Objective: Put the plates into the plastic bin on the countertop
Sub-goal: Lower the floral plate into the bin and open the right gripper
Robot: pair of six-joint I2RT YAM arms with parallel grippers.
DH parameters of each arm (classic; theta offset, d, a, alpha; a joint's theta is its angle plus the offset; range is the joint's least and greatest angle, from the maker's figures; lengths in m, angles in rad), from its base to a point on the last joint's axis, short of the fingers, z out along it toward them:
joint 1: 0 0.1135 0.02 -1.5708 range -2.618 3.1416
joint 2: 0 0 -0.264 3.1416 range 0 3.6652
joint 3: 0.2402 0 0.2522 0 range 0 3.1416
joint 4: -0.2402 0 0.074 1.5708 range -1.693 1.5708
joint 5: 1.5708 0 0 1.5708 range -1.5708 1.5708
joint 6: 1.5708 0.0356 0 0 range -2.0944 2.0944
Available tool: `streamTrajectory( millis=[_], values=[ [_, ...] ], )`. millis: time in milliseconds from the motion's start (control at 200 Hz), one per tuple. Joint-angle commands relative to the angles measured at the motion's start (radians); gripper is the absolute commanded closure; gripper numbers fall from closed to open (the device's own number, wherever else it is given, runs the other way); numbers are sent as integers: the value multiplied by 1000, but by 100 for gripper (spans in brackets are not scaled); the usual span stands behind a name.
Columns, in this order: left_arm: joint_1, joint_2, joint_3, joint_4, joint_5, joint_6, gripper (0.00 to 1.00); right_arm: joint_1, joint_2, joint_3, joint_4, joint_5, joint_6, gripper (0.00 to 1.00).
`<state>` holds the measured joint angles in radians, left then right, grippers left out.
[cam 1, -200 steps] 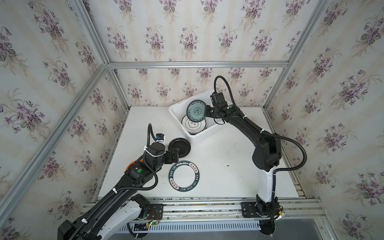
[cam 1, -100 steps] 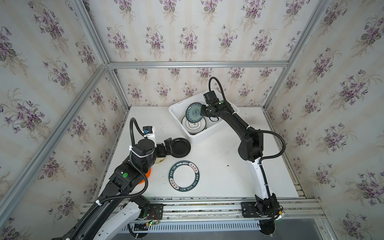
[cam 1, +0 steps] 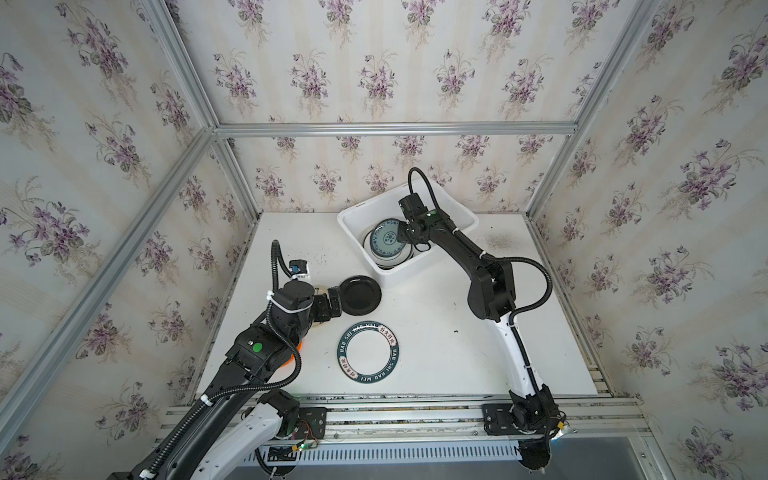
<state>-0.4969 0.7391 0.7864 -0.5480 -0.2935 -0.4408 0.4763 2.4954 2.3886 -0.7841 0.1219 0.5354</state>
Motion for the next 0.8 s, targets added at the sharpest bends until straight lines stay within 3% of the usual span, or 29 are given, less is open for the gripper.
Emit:
streamTrajectory(
  millis=[0,155,240,405,795],
  values=[
    [0,-25,-34,24,8,-40,1,2,43,21,-20,1,-20,84],
    [1,-59,-72,42,20,-44,1,2,52,44,-25,18,-66,40],
    [1,-61,-79,41,29,-45,1,2,36,44,-7,40,-104,27],
    [1,-60,-94,47,62,-47,1,2,-75,43,42,68,-170,14],
    [3,-103,-173,39,151,-81,0,5,-273,25,-17,42,-194,5]
  ],
)
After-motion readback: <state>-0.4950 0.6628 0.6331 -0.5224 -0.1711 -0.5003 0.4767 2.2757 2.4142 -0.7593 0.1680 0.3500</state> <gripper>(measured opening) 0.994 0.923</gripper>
